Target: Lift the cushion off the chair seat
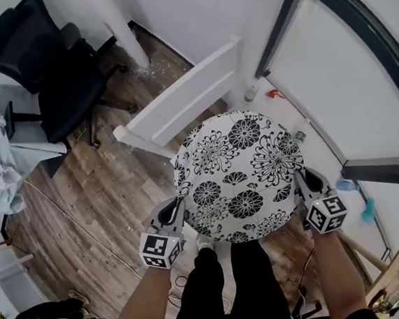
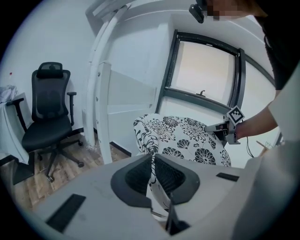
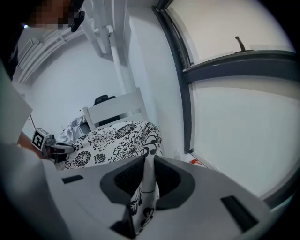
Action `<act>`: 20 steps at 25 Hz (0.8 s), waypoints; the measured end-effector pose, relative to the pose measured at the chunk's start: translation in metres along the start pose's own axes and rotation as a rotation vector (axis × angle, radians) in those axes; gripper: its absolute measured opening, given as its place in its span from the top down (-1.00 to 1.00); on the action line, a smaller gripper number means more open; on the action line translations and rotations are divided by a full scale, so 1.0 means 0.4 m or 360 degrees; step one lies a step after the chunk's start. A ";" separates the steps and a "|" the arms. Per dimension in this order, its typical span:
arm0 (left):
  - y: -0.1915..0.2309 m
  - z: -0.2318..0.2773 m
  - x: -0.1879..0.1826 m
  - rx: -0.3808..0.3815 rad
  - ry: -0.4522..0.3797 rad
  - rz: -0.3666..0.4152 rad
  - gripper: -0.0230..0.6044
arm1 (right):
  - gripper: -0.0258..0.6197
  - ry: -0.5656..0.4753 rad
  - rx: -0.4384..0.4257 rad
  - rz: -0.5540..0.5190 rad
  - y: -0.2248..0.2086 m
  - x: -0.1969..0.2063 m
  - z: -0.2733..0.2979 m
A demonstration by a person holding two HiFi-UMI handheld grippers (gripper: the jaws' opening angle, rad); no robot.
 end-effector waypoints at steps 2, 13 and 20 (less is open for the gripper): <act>-0.005 -0.003 -0.011 -0.0009 -0.0009 0.0018 0.86 | 0.72 -0.0017 -0.0011 -0.0007 0.000 -0.007 -0.006; -0.013 -0.042 -0.098 0.0015 -0.0069 0.0121 0.86 | 0.72 -0.0089 -0.0037 -0.0057 0.026 -0.083 -0.061; -0.036 -0.061 -0.145 -0.0039 -0.0190 0.0107 0.86 | 0.72 -0.0185 -0.0062 -0.0064 0.043 -0.092 -0.101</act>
Point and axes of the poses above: the fingertips, and each gripper's own axes: z forward along the fingers, y to its left, x out of its underside, the point moved 9 cm from there along -z, backward along the fingers, and after that the axes turned 12 degrees about -y, right-handed, at the moved point
